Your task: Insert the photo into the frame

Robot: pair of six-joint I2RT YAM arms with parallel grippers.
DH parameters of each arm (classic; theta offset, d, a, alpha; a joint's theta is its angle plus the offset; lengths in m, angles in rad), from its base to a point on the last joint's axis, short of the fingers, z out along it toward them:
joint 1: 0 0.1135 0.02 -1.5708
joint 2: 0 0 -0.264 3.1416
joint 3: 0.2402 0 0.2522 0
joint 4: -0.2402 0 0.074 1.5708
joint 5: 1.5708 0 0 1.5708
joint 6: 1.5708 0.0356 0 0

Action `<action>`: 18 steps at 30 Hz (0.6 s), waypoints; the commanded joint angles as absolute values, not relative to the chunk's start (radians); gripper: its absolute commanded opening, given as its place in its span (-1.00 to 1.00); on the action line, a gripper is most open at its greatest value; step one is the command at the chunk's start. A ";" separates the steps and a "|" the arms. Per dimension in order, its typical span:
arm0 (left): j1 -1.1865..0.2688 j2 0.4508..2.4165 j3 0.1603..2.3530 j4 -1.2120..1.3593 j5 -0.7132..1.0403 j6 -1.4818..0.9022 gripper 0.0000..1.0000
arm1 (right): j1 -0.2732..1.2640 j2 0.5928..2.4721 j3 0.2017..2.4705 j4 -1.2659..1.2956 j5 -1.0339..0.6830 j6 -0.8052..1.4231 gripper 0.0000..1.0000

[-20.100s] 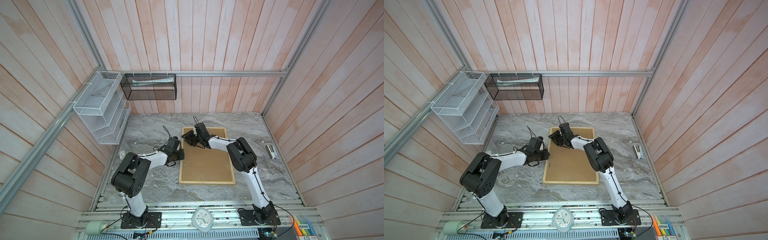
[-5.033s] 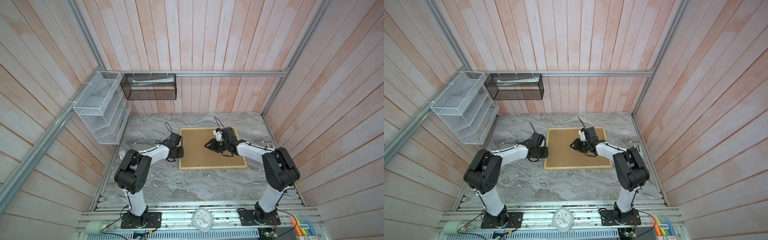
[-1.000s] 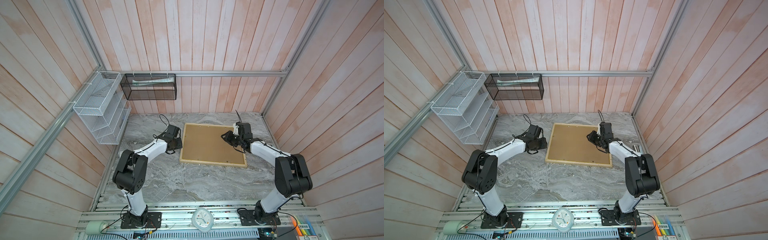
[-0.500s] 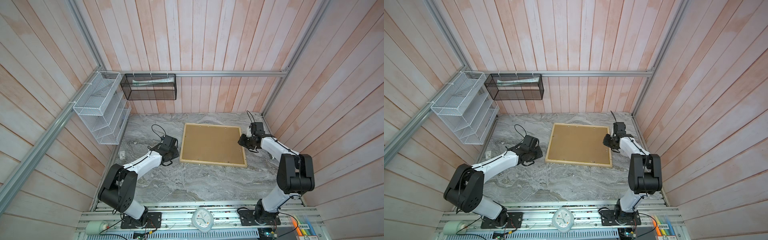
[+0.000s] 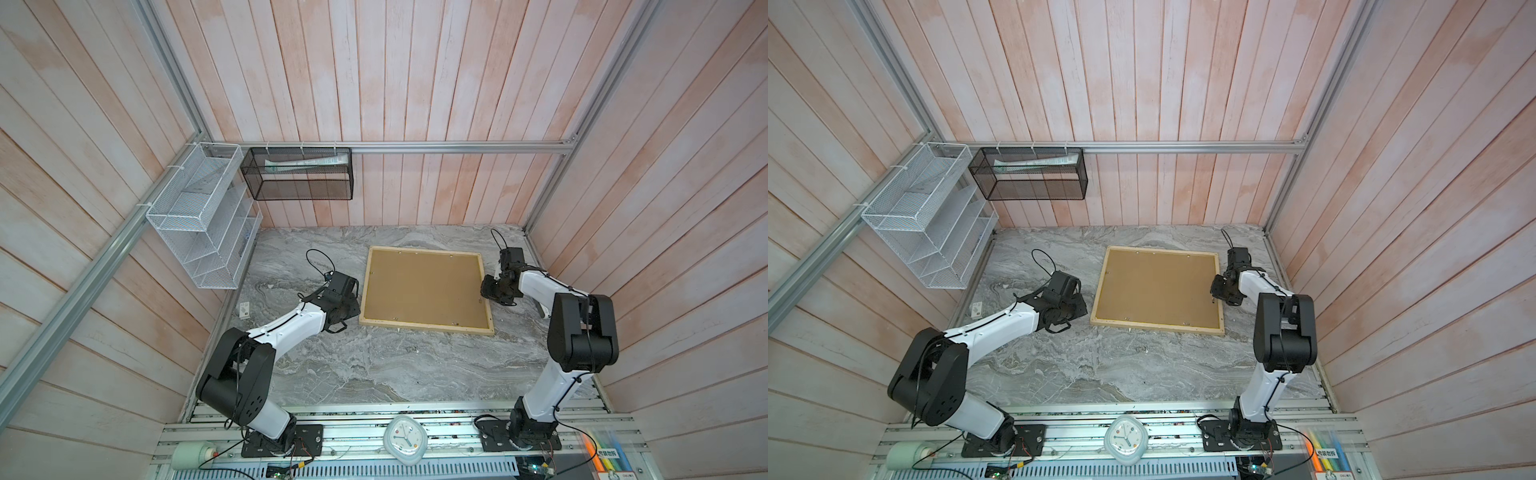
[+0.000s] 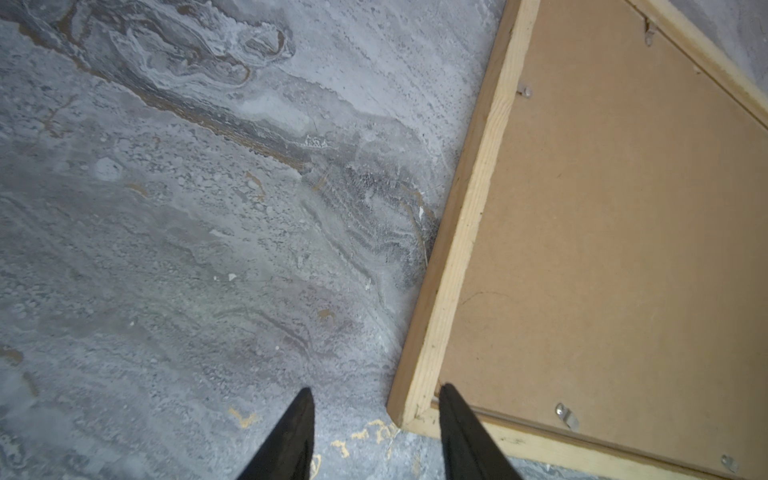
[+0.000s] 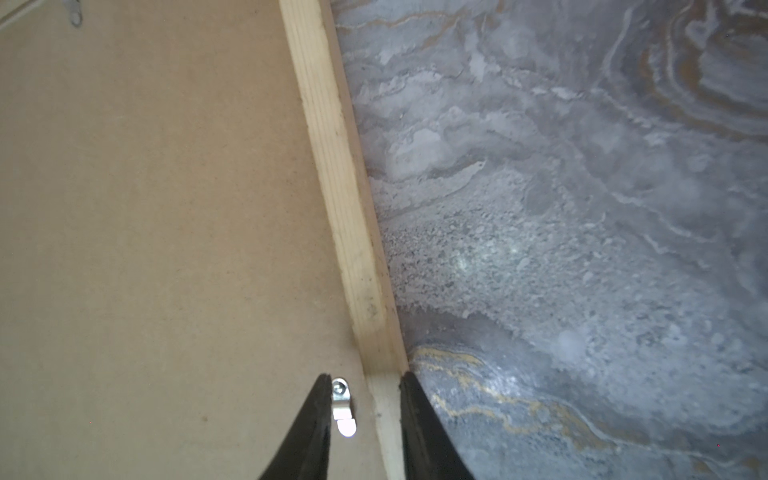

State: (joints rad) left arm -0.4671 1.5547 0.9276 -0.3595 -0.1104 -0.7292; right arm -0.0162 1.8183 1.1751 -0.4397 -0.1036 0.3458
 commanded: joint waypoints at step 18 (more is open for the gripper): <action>-0.476 1.566 0.972 -0.390 -0.133 -0.715 0.05 | -0.027 1.832 1.118 -0.395 -0.280 0.368 -0.42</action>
